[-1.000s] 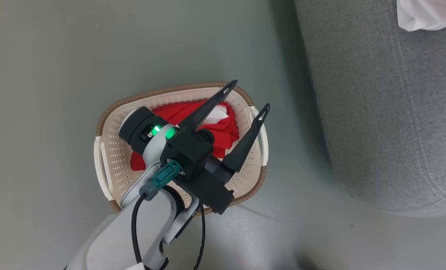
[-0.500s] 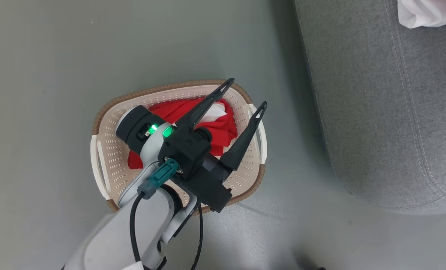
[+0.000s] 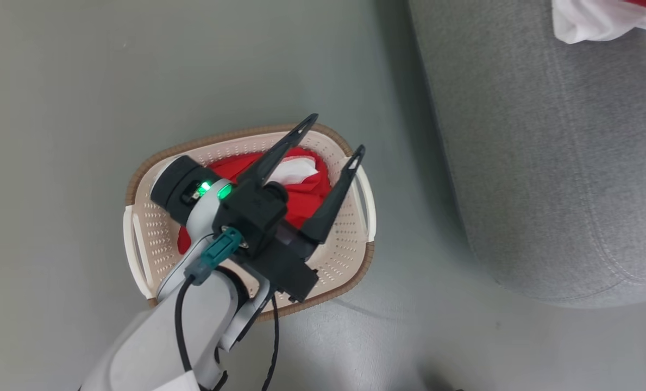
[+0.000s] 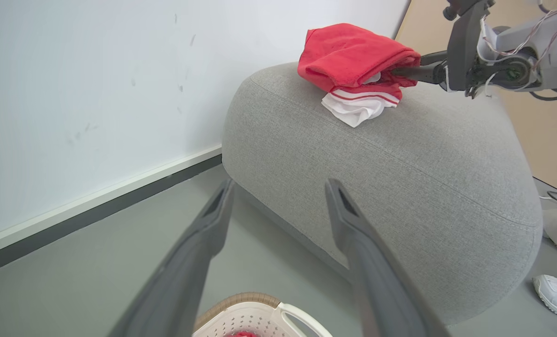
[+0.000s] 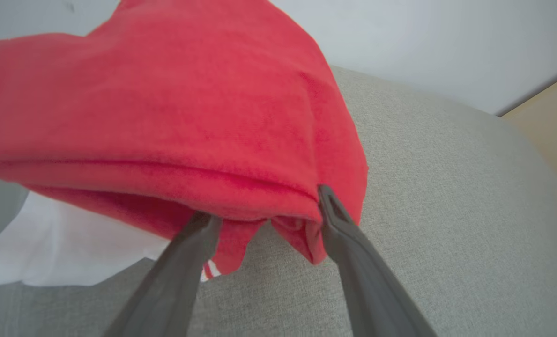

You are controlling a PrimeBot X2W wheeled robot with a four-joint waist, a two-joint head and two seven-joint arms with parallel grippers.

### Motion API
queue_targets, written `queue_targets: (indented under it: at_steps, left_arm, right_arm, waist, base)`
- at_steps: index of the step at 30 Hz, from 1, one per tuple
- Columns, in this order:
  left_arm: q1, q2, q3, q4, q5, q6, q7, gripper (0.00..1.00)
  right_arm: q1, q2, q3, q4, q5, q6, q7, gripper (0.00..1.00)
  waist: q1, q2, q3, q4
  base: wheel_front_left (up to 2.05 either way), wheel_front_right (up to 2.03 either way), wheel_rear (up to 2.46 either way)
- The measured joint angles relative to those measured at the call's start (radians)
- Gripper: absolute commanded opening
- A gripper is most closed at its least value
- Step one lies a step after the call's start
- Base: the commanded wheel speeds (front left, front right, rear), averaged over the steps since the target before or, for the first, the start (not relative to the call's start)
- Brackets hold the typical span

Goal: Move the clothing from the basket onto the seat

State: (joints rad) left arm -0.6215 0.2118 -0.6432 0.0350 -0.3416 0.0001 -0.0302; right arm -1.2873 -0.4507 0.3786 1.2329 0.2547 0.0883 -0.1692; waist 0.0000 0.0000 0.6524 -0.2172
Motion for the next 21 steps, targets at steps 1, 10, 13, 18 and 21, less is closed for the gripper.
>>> queue_targets:
  at_steps: [1,10,13,18,21]
  left_arm:
    - [0.005,0.003,0.003,0.004,0.0,0.0,-0.004,1.0]
    - [0.045,0.008,0.012,0.055,-0.016,0.0,-0.034,1.0]
    - [0.059,0.003,0.013,0.082,-0.027,0.0,-0.049,1.0]
    - [0.073,-0.019,0.031,0.125,-0.046,0.0,-0.084,1.0]
    - [0.094,-0.025,0.048,0.154,-0.067,0.002,-0.104,1.0]
  right_arm:
    - [0.007,0.005,0.002,0.001,0.0,0.0,-0.003,1.0]
    - [0.088,0.051,0.027,0.005,-0.004,0.009,-0.054,1.0]
    - [0.12,0.053,0.04,0.005,-0.011,0.017,-0.063,1.0]
    - [0.159,0.058,0.054,-0.011,-0.018,0.019,-0.077,1.0]
    - [0.185,0.075,0.056,-0.034,-0.018,0.019,-0.079,1.0]
  waist:
    - [0.0,-0.0001,-0.005,-0.004]
    - [0.0,-0.0001,-0.068,-0.043]
    - [-0.0001,-0.0001,-0.099,-0.056]
    - [-0.0001,-0.0001,-0.16,-0.069]
    - [-0.0002,-0.0002,-0.2,-0.071]
  base:
    - [0.0,0.0,0.0]
    - [0.0,0.0,0.0]
    - [0.0,0.0,0.0]
    - [0.0,0.0,0.0]
    - [0.0,0.0,0.0]
